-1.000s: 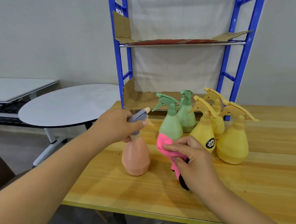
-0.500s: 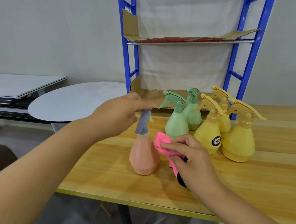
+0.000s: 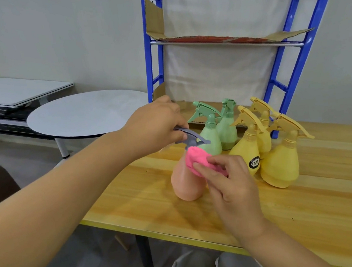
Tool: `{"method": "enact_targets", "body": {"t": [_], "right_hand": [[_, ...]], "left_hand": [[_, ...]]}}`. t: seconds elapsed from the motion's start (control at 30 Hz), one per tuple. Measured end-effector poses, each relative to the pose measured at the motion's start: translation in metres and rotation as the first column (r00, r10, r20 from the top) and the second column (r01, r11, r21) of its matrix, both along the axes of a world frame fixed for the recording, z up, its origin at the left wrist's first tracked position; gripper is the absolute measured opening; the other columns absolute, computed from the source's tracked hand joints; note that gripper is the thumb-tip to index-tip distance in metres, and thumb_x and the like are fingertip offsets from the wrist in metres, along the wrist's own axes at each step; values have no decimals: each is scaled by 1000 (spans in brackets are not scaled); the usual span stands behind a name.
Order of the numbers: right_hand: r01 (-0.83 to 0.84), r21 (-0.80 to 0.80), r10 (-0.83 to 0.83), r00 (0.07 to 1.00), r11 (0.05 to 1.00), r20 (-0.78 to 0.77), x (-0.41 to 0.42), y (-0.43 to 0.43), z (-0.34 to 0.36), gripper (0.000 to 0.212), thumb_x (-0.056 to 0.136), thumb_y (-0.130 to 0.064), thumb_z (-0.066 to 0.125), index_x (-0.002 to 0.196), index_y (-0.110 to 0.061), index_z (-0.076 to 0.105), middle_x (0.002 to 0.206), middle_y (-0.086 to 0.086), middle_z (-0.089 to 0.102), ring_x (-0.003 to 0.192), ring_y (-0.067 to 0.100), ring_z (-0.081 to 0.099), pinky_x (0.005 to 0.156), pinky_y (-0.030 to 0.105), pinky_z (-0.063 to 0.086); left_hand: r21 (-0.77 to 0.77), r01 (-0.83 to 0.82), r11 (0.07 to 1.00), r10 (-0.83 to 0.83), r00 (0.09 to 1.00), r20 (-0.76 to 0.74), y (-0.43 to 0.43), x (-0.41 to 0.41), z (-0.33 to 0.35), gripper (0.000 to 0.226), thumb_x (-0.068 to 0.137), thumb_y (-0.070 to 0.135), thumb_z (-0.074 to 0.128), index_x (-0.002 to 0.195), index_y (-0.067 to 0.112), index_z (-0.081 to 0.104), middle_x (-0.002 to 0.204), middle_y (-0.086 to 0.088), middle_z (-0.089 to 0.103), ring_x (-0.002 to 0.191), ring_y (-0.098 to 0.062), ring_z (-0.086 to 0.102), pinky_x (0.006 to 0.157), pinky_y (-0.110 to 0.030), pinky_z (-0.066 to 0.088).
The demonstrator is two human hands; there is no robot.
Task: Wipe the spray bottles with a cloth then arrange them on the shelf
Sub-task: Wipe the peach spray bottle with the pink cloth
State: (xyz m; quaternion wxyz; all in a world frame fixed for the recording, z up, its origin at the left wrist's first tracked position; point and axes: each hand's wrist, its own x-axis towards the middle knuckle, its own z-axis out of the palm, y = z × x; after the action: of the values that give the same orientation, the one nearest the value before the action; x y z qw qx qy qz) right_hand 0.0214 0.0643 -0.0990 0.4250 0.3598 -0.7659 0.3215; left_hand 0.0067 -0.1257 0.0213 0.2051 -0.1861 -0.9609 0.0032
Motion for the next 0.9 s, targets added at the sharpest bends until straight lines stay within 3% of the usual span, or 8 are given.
{"method": "enact_targets", "body": {"t": [0.07, 0.23, 0.37, 0.5, 0.63, 0.7, 0.77, 0.9], "right_hand": [[57, 80, -52, 996, 995, -66, -8, -8, 7, 32, 98, -18, 40, 113, -16, 69, 101, 9, 62, 90, 24, 49, 68, 30, 46], [174, 374, -168, 985, 911, -48, -22, -19, 1, 49, 79, -10, 40, 123, -17, 59, 110, 7, 52, 92, 25, 42, 72, 41, 48], [159, 464, -143, 987, 871, -69, -12, -13, -19, 55, 69, -3, 61, 121, -18, 60, 104, 6, 56, 86, 24, 43, 69, 38, 48], [122, 609, -118, 992, 784, -47, -8, -11, -26, 65, 61, -1, 64, 123, -18, 58, 101, 4, 57, 83, 25, 50, 67, 39, 49], [123, 725, -141, 989, 678, -36, -6, -8, -28, 58, 50, -10, 76, 107, -21, 68, 97, 1, 56, 84, 24, 50, 63, 35, 50], [96, 714, -136, 991, 693, -2, -8, -7, -24, 58, 49, -8, 78, 104, -22, 69, 94, 0, 56, 85, 23, 48, 62, 35, 51], [67, 629, -109, 994, 774, 27, -12, -10, -14, 62, 53, 0, 75, 110, -21, 68, 93, 2, 57, 84, 24, 50, 62, 35, 50], [142, 480, -171, 985, 866, 18, -28, -24, 12, 62, 59, 4, 73, 117, -18, 64, 98, 7, 57, 84, 26, 46, 62, 36, 47]], "left_hand": [[6, 16, 1000, -16, 1000, 5, 2, -2, -1, 24, 88, 42, 53, 103, 33, 69, 80, 9, 45, 89, -10, 35, 69, -33, 42], [9, 29, 1000, -29, 999, 35, 6, -5, -2, 23, 91, 38, 50, 94, 28, 70, 72, 8, 37, 85, -12, 32, 65, -29, 32], [31, -2, 1000, 0, 999, 51, 8, -9, -1, 23, 89, 33, 50, 81, 23, 69, 68, 8, 35, 82, -13, 33, 64, -29, 32], [54, -11, 998, 7, 998, 67, 8, -13, -1, 24, 88, 31, 50, 79, 20, 69, 68, 6, 37, 80, -12, 32, 64, -31, 37], [63, -50, 997, 47, 997, 57, 9, -16, -1, 25, 86, 30, 50, 72, 20, 69, 66, 4, 39, 77, -12, 34, 67, -36, 46], [81, -60, 995, 56, 997, 54, 9, -17, -2, 27, 84, 29, 51, 66, 19, 66, 64, 3, 40, 75, -14, 37, 66, -38, 47], [103, -64, 993, 59, 997, 51, 9, -18, -2, 27, 82, 28, 52, 61, 16, 64, 63, 1, 41, 75, -17, 40, 65, -40, 48], [129, -70, 989, 62, 996, 65, 9, -22, -2, 27, 80, 28, 55, 60, 13, 64, 65, -6, 50, 76, -20, 45, 65, -42, 50]]}}
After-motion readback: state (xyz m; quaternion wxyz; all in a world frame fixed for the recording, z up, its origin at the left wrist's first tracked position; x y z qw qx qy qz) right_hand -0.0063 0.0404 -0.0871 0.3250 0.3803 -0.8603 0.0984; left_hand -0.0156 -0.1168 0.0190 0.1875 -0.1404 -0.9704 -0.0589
